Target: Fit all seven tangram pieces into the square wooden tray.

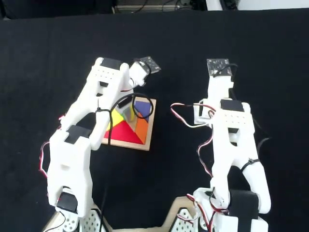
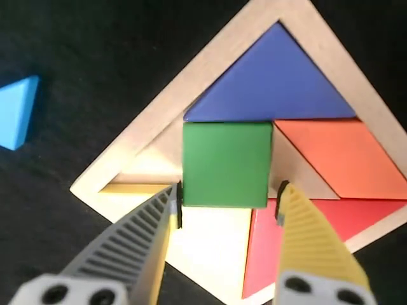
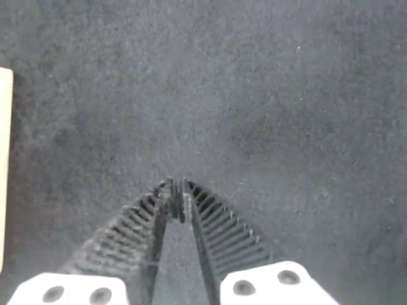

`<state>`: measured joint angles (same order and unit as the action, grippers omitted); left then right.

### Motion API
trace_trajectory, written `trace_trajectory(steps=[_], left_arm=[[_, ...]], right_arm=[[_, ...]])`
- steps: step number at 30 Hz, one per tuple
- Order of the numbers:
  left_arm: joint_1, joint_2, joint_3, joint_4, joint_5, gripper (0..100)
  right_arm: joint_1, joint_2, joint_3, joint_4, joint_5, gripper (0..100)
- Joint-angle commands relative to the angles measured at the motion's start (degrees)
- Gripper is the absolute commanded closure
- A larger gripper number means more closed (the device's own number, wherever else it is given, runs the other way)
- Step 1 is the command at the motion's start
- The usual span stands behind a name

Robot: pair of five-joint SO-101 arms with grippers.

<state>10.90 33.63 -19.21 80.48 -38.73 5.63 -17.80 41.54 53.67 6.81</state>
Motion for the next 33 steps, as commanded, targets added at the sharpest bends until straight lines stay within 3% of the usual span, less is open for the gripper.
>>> trace_trajectory(steps=[1,13,23,27,33], left_arm=[[-1.01,-1.76,-5.05,0.88,-0.09,75],[-9.19,1.93,-8.75,-3.43,-4.4,75],[-7.6,4.31,-8.84,-5.45,-4.13,75],[-9.01,4.31,-16.13,-5.19,-4.04,75],[-6.73,8.44,-23.96,-9.23,4.75,75]], right_arm=[[0.7,-1.98,-1.98,-0.79,-0.35,98.7],[0.7,-1.98,-1.98,-0.79,-0.35,98.7],[0.62,-1.98,-1.89,-0.88,-0.35,98.7],[0.62,-1.98,-1.89,-0.88,-0.35,98.7],[0.62,-1.98,-1.89,-0.88,-0.35,98.7]])
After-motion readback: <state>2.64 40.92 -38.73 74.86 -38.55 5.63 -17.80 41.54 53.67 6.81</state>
